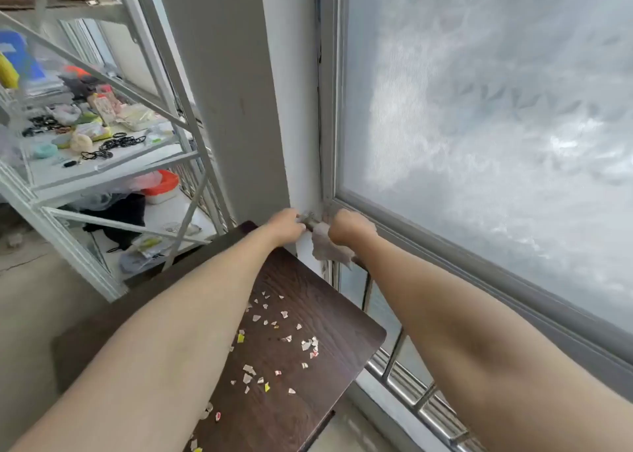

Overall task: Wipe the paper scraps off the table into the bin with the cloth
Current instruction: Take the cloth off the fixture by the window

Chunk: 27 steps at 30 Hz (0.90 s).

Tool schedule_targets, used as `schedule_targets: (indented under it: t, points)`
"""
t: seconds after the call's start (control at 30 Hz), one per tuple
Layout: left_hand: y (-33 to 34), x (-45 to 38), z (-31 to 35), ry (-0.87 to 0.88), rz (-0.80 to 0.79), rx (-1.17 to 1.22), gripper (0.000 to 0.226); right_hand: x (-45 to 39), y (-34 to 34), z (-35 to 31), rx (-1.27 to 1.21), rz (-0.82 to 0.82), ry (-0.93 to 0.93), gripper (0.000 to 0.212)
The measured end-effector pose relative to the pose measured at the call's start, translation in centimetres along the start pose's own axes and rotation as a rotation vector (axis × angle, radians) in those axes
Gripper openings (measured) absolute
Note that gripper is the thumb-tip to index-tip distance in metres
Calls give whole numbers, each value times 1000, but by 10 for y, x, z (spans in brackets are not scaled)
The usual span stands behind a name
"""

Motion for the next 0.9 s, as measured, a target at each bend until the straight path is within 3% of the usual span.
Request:
schedule_targets:
  t: [0.1, 0.2, 0.4, 0.73, 0.9]
  points:
    - [16, -21, 7, -17, -39, -38, 46, -13, 1, 28, 27, 17, 65, 11]
    - [35, -45, 9, -9, -55, -70, 50, -26, 11, 50, 45, -8, 125, 19]
    - [64, -90, 6, -39, 10, -148, 42, -53, 31, 63, 46, -27, 181, 32]
    - [85, -123, -3, -150, 144, -210, 32, -87, 48, 62, 139, -69, 189, 29]
    - [84, -130, -8, -157, 171, -109, 26, -94, 48, 58, 117, -60, 126, 27]
Point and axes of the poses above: each hand's wrist, its own x-axis away from the middle knuckle, its own y-axis out of the palm, z = x × y, the point moved 3 cm from there along -x, towards the middle knuckle, and after that the axes turned 6 degrees about x, right-handed, at the moved point
